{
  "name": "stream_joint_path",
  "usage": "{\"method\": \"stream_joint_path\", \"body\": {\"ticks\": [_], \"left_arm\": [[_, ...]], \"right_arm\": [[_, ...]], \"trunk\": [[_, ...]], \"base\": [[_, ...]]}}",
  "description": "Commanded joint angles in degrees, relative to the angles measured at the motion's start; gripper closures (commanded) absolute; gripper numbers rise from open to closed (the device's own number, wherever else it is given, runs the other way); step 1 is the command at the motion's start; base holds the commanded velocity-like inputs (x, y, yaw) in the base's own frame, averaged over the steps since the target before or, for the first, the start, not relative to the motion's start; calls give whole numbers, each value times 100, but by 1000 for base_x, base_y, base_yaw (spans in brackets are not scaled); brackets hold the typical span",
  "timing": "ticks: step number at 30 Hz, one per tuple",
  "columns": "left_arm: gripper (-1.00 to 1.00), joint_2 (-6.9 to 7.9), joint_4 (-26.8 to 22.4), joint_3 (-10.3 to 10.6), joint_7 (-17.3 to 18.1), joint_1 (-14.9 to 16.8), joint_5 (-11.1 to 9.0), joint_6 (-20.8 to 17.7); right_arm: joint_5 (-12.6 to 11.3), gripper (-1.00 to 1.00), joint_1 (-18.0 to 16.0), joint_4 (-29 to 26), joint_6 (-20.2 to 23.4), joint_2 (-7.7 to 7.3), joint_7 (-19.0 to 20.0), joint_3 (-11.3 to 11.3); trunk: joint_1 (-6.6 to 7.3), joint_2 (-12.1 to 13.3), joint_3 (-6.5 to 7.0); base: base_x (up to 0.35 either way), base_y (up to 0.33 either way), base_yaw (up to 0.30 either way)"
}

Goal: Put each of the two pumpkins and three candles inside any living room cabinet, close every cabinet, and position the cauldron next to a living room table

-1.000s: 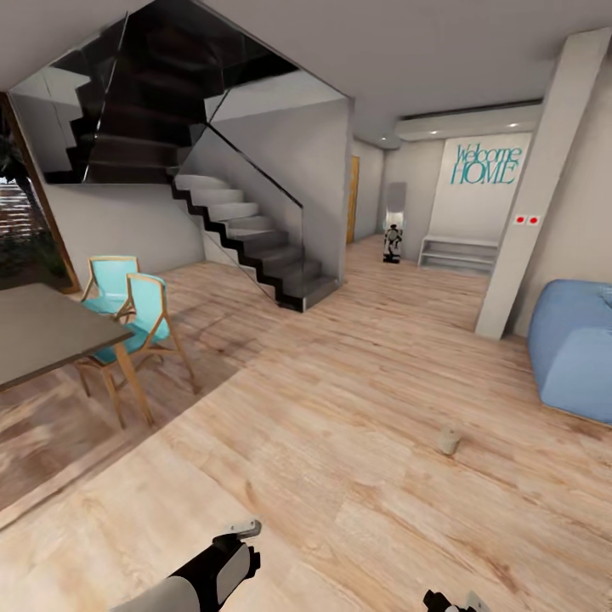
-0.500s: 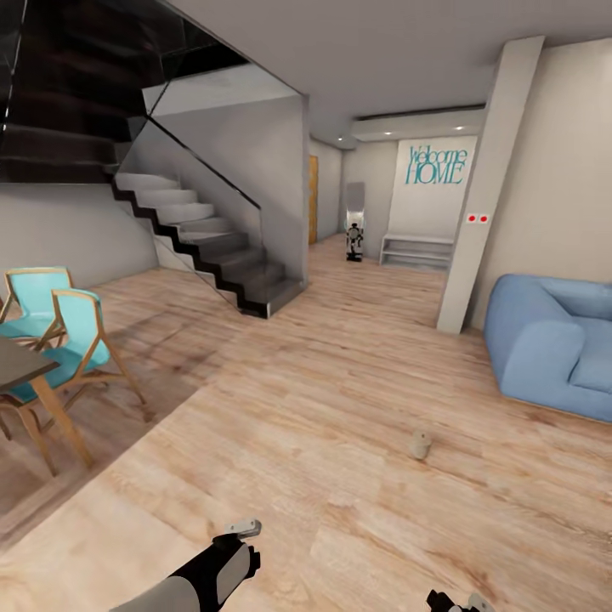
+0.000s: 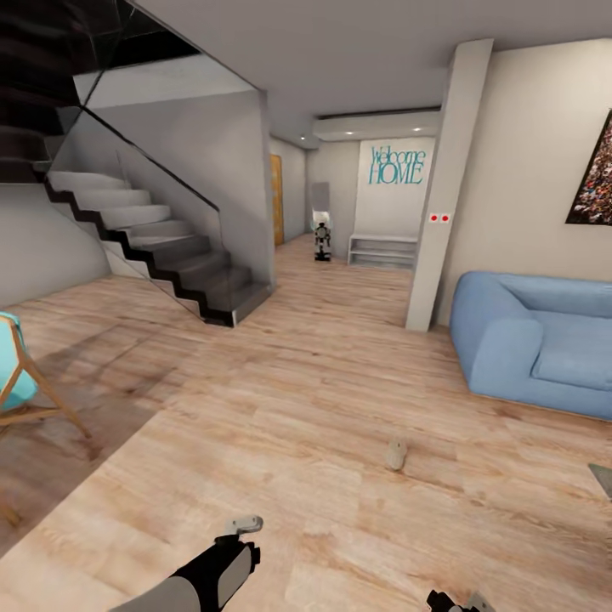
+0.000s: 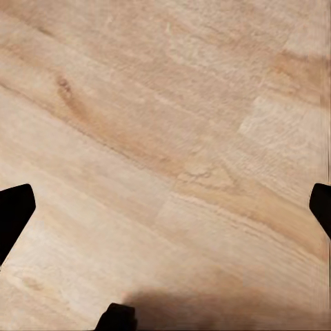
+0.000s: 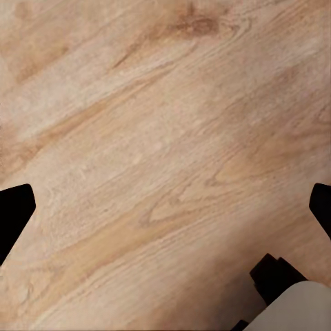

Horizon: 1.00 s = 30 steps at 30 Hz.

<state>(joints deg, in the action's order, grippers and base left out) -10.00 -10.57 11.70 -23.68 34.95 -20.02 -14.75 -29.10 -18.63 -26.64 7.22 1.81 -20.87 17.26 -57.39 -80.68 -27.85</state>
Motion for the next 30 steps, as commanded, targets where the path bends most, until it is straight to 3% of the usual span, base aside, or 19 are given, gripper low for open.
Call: {"method": "stream_joint_path", "body": {"ticks": [1,17,30], "left_arm": [[-100,0,-9,62,-40,3,-42,-25],[-100,0,-9,87,-40,3,-37,-11],[-100,0,-8,87,-40,3,-37,-10]], "right_arm": [[-34,-100,0,-17,25,4,-23,14],[-30,-100,0,-17,25,4,-23,10],[10,-100,0,-17,34,9,-23,5]], "trunk": [[-4,-3,-6],[-4,-3,-78],[-4,-3,-87]], "base": [[350,-31,-230],[350,-54,-204],[350,-1,-15]]}}
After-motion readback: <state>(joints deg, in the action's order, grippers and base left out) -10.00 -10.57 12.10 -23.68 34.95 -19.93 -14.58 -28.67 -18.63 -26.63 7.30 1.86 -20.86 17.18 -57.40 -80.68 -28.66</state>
